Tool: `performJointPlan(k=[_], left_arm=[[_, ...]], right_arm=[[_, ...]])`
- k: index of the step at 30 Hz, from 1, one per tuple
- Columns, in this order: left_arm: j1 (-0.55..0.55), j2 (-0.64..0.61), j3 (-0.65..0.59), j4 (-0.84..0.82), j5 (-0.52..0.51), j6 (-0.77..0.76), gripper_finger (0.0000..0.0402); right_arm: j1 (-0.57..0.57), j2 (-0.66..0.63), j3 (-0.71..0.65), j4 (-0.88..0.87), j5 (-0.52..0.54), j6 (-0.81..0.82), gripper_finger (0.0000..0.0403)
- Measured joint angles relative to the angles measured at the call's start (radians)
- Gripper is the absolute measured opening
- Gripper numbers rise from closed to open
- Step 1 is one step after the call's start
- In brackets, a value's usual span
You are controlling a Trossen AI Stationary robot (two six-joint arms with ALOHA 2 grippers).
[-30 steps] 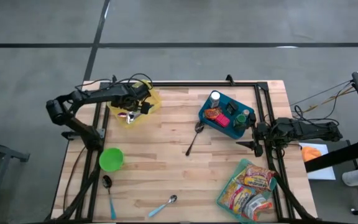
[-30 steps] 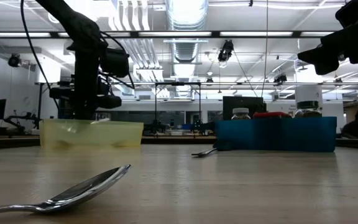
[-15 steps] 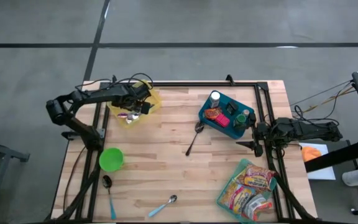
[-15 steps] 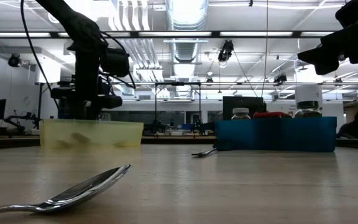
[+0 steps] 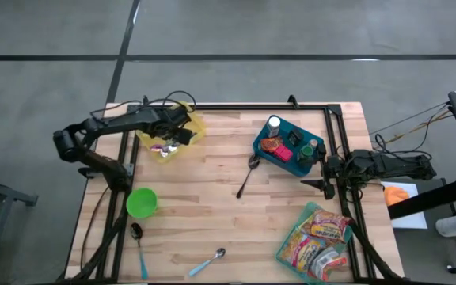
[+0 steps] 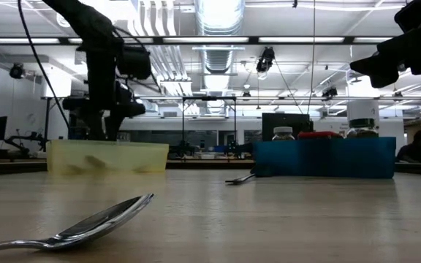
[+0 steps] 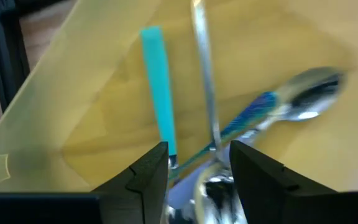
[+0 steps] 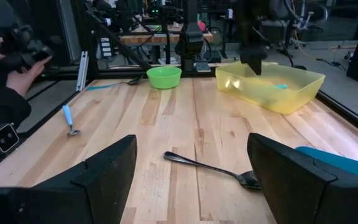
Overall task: Pick & Place Food Item
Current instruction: Put the black spoon into the yellow bin
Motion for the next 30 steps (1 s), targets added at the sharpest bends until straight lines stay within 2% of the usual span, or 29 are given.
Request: performJointPlan(k=[4, 8, 13, 16, 18, 25, 30], left_arm=[[-0.050, -0.088, 0.014, -0.002, 0.001, -0.022, 0.0171], [-0.141, -0.189, 0.020, 0.004, -0.011, -0.217, 0.0171], [-0.328, -0.220, 0.020, 0.050, -0.155, -0.304, 0.0171], [-0.431, -0.204, 0.020, 0.101, -0.259, -0.387, 0.0171], [-0.484, -0.184, 0.020, 0.144, -0.293, -0.415, 0.0171], [-0.561, -0.082, 0.020, 0.318, -0.288, -0.389, 0.0171], [-0.566, 0.011, 0.046, 0.399, -0.213, -0.360, 0.0172]], right_arm=[[0.000, 0.000, 0.000, 0.000, 0.000, 0.000, 0.0303], [0.000, 0.000, 0.000, 0.000, 0.000, 0.001, 0.0303], [0.000, 0.000, 0.000, 0.000, 0.000, 0.001, 0.0303], [0.000, 0.000, 0.000, 0.000, 0.000, 0.001, 0.0303], [0.000, 0.000, 0.000, 0.000, 0.000, 0.001, 0.0303], [0.000, 0.000, 0.000, 0.000, 0.000, 0.000, 0.0303], [0.000, 0.000, 0.000, 0.000, 0.000, 0.000, 0.0303]])
